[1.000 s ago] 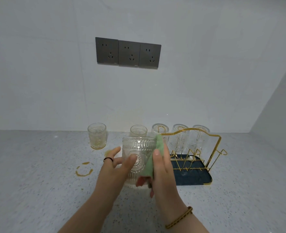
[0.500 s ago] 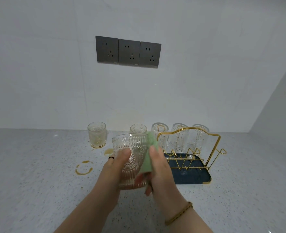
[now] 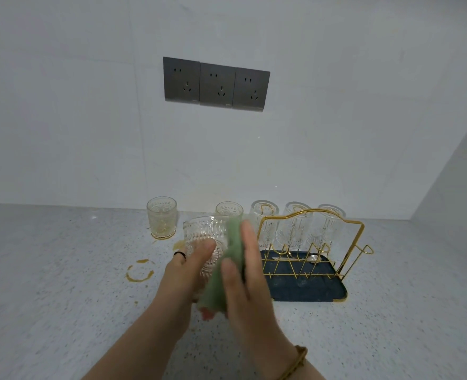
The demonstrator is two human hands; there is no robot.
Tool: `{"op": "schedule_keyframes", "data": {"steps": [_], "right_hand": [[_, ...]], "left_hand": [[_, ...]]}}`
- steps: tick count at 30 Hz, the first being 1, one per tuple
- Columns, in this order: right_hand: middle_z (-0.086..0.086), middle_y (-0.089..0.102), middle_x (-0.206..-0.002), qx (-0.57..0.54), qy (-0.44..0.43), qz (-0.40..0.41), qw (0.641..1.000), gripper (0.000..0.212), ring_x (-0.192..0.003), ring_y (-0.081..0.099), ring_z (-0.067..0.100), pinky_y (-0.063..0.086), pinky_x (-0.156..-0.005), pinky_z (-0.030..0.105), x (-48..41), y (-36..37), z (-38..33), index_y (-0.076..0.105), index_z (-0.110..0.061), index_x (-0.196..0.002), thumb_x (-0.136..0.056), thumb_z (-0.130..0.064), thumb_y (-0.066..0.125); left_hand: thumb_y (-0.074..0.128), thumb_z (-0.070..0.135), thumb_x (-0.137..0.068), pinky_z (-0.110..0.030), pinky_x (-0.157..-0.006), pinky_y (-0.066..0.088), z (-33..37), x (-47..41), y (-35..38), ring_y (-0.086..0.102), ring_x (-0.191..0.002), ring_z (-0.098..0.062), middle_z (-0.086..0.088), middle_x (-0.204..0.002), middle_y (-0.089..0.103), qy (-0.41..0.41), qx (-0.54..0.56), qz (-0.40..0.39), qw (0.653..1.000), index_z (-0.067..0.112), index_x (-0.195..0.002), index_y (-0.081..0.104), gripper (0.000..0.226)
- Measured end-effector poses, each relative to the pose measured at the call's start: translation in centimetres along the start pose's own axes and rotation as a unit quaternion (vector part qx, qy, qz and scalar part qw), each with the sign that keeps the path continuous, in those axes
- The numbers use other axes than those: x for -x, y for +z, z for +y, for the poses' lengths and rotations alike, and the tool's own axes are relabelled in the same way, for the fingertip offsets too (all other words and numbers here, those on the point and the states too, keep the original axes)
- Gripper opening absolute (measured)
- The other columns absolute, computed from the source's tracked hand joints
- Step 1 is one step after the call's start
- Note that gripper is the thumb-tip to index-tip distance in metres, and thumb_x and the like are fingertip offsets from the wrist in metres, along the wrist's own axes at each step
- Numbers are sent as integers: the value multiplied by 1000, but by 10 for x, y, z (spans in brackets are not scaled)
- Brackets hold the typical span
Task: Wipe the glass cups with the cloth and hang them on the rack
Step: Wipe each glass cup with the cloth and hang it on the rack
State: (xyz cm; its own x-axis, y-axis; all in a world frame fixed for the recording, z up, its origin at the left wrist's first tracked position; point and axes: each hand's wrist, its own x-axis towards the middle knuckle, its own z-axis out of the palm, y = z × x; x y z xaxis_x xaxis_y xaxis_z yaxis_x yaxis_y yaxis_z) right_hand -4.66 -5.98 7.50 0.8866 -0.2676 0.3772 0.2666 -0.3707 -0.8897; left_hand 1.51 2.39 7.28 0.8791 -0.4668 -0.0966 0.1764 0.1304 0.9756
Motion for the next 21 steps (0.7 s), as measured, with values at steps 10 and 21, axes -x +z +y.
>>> {"op": "schedule_keyframes", "data": {"steps": [10,21], "right_hand": [[3,63,-82,-205,160,-55,964,45,-55,59,1,44,-44,11,-11,-13,7,45,-14,-125,-95,-43,28],[-4,52,-121,-143,122,74,979,36,-107,53,7,49,-88,21,-11,-13,0,35,-26,-133,-96,-26,33]], "left_hand": [[71,82,-30,-63,-101,36,-7,-3,-5,48,-121,-46,-21,-136,49,-21,25,35,999,9,-134,43,130],[56,40,-83,-42,-95,44,3,-3,10,57,-96,-22,2,-98,60,13,2,88,996,19,-132,41,56]]}}
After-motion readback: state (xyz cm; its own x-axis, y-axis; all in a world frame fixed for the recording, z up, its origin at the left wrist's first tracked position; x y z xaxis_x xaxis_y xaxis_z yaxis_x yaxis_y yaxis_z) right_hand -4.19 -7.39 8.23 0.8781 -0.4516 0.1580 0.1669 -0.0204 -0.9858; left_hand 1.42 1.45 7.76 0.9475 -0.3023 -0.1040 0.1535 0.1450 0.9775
